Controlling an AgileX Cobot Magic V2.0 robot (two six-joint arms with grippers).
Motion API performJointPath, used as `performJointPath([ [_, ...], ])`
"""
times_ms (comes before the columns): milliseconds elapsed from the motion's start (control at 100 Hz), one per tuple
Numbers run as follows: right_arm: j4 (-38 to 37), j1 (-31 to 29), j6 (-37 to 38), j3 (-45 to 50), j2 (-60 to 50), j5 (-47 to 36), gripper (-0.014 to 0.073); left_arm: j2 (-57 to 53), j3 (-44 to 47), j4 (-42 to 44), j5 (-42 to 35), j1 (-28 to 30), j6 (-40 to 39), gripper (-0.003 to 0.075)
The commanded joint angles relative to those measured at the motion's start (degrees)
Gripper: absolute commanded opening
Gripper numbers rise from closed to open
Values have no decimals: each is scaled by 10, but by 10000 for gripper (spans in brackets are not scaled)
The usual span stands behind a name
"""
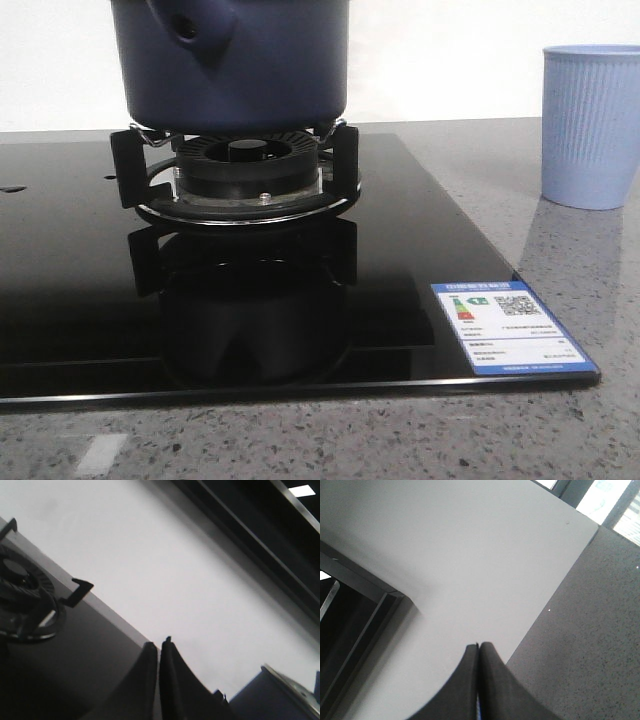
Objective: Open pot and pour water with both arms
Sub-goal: 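Grasp the purple lid knob with the left gripper and lift the lid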
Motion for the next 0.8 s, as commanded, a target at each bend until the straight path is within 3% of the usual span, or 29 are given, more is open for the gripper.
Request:
performJointPath([
  [0, -15, -3, -4, -36, -10, -27, -66, -12, -38, 22, 49, -3, -4, -20],
  [100, -78, -3, -4, -79, 14, 15, -66, 19, -94, 72, 109, -12, 1, -20],
  [330, -317, -3, -11, -240, 130, 263, -67, 167, -244, 192, 214, -30, 2, -19],
  [480, -363, -3, -59, -341, 212, 410, -67, 271, -330, 191, 318, -42, 45, -18],
  [580, -363, 3, -59, -387, 254, 479, -67, 330, -381, 125, 394, -60, 129, -17],
  [790, -336, 35, -72, -428, 288, 554, -67, 407, -442, -194, 550, -86, 372, -17],
])
